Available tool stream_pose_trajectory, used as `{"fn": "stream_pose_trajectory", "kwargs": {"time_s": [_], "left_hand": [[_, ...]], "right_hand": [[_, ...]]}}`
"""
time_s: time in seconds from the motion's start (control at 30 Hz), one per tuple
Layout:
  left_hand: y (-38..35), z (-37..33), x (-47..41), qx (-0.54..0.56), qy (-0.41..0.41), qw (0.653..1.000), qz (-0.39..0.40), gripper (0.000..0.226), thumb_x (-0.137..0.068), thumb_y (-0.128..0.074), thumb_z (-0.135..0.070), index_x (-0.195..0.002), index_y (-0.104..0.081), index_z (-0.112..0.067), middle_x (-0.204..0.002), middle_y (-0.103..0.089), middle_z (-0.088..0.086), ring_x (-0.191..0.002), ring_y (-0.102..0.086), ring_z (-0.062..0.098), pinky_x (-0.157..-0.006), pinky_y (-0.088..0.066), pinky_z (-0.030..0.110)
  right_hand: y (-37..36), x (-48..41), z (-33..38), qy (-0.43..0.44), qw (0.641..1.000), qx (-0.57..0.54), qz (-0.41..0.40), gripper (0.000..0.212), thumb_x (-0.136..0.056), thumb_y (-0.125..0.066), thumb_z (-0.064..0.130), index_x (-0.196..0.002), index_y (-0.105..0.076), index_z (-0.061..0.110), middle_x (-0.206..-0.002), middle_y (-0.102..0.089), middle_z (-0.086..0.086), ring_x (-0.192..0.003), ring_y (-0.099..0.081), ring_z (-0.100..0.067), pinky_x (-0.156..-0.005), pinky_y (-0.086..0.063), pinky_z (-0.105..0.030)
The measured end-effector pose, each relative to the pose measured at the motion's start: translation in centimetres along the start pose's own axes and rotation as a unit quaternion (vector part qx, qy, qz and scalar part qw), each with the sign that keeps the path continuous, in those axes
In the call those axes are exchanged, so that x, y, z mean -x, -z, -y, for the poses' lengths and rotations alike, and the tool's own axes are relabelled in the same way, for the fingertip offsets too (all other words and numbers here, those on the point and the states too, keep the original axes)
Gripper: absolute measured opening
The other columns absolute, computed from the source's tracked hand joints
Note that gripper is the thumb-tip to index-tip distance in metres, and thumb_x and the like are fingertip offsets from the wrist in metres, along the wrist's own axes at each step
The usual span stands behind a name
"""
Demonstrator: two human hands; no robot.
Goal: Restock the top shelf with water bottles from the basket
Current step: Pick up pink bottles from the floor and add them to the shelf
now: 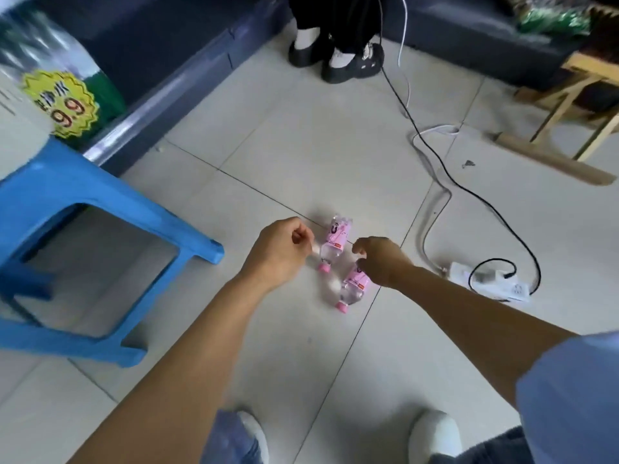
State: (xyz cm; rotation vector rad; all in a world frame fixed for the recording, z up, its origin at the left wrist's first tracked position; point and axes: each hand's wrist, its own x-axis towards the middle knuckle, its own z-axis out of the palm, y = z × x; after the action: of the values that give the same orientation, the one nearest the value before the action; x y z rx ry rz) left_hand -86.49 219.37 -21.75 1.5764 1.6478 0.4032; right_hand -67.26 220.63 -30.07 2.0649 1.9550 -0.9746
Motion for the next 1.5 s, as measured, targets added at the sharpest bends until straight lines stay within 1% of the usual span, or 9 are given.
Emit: {"fn": "stream_pose_trajectory", "kwargs": {"time_s": [0.13, 0.3, 0.57, 0.83, 0.93, 1.03, 1.13, 1.27, 1.5], "left_hand": [[-1.6, 0.9, -2.6, -0.051, -0.044, 0.998, -0.012, 0.014, -0.085, -0.052, -0.008, -0.085, -0.064, -0.014, -0.071, -0.058, -0.007, -0.071, -0.057, 0.016, -0.055, -0.039, 0.013], [-2.4, 0.1, -4.4, -0.071, -0.107, 0.991, -0.029, 0.012, -0.086, -0.054, -0.009, -0.090, -0.066, -0.011, -0.067, -0.052, -0.015, -0.059, -0.048, -0.002, -0.050, -0.034, 0.003], [-1.8, 2.7, -2.2, -0.111, -0.069, 0.991, -0.005, 0.011, -0.087, -0.054, -0.015, -0.084, -0.063, -0.019, -0.067, -0.054, -0.014, -0.058, -0.049, 0.001, -0.048, -0.035, 0.008], [-1.1, 3.9, -1.6, -0.143, -0.055, 0.988, 0.010, 0.009, -0.089, -0.052, -0.018, -0.085, -0.061, -0.021, -0.070, -0.055, -0.012, -0.062, -0.050, 0.003, -0.056, -0.039, 0.016], [-1.1, 4.5, -2.1, -0.141, -0.049, 0.989, 0.008, 0.010, -0.088, -0.053, -0.016, -0.086, -0.062, -0.019, -0.069, -0.054, -0.013, -0.062, -0.051, 0.004, -0.056, -0.039, 0.015], [-1.9, 5.1, -3.2, -0.140, -0.050, 0.989, 0.007, 0.012, -0.087, -0.052, -0.013, -0.085, -0.063, -0.018, -0.069, -0.053, -0.013, -0.066, -0.053, 0.010, -0.061, -0.043, 0.022], [-3.9, 6.1, -4.7, -0.183, -0.051, 0.981, 0.031, 0.015, -0.087, -0.050, -0.011, -0.093, -0.063, -0.013, -0.085, -0.062, -0.003, -0.082, -0.060, 0.022, -0.071, -0.049, 0.029], [-8.6, 7.1, -6.8, -0.340, -0.105, 0.925, 0.134, 0.030, -0.089, -0.043, -0.004, -0.116, -0.052, -0.012, -0.117, -0.056, 0.007, -0.105, -0.055, 0.028, -0.082, -0.044, 0.033], [-17.3, 8.8, -10.2, -0.559, -0.431, 0.686, 0.177, 0.053, -0.088, -0.027, -0.012, -0.138, -0.041, -0.024, -0.145, -0.040, 0.002, -0.129, -0.042, 0.031, -0.096, -0.040, 0.040]], "right_hand": [[-4.1, -4.6, -0.6, 0.055, 0.993, 0.101, -0.030, 0.049, -0.087, -0.047, 0.002, -0.133, -0.049, 0.016, -0.132, -0.051, -0.009, -0.125, -0.044, -0.028, -0.095, -0.046, -0.037], [-7.8, -10.1, -1.4, 0.115, 0.962, 0.241, -0.051, 0.059, -0.086, -0.054, 0.005, -0.142, -0.037, 0.017, -0.146, -0.036, -0.008, -0.136, -0.028, -0.028, -0.102, -0.040, -0.037], [-9.6, -14.1, -2.0, 0.145, 0.919, 0.363, -0.055, 0.059, -0.095, -0.049, 0.020, -0.148, -0.023, 0.026, -0.157, -0.012, -0.011, -0.146, -0.003, -0.034, -0.113, -0.025, -0.040], [-9.9, -16.3, -0.9, 0.173, 0.868, 0.464, -0.038, 0.049, -0.097, -0.044, 0.025, -0.145, -0.031, 0.027, -0.157, -0.014, -0.008, -0.146, 0.002, -0.036, -0.118, -0.012, -0.048], [-9.8, -16.5, -0.7, 0.170, 0.884, 0.433, -0.055, 0.055, -0.091, -0.056, 0.029, -0.142, -0.036, 0.024, -0.152, -0.028, -0.003, -0.147, -0.004, -0.030, -0.118, -0.012, -0.044], [-8.6, -16.0, -0.2, 0.126, 0.943, 0.294, -0.091, 0.059, -0.085, -0.064, 0.033, -0.136, -0.040, 0.018, -0.139, -0.048, -0.004, -0.141, -0.027, -0.025, -0.114, -0.021, -0.037], [-5.5, -15.1, 0.6, 0.067, 0.990, 0.052, -0.114, 0.050, -0.081, -0.067, 0.034, -0.122, -0.047, 0.012, -0.116, -0.061, -0.009, -0.111, -0.056, -0.029, -0.084, -0.041, -0.031], [-2.3, -12.8, 0.5, 0.055, 0.985, -0.096, -0.135, 0.048, -0.079, -0.067, 0.039, -0.116, -0.050, 0.013, -0.105, -0.064, -0.009, -0.098, -0.060, -0.029, -0.070, -0.039, -0.026], [-0.1, -8.4, -1.6, 0.047, 0.970, -0.166, -0.172, 0.045, -0.078, -0.070, 0.036, -0.112, -0.054, 0.010, -0.093, -0.058, -0.005, -0.086, -0.054, -0.025, -0.067, -0.036, -0.026]]}}
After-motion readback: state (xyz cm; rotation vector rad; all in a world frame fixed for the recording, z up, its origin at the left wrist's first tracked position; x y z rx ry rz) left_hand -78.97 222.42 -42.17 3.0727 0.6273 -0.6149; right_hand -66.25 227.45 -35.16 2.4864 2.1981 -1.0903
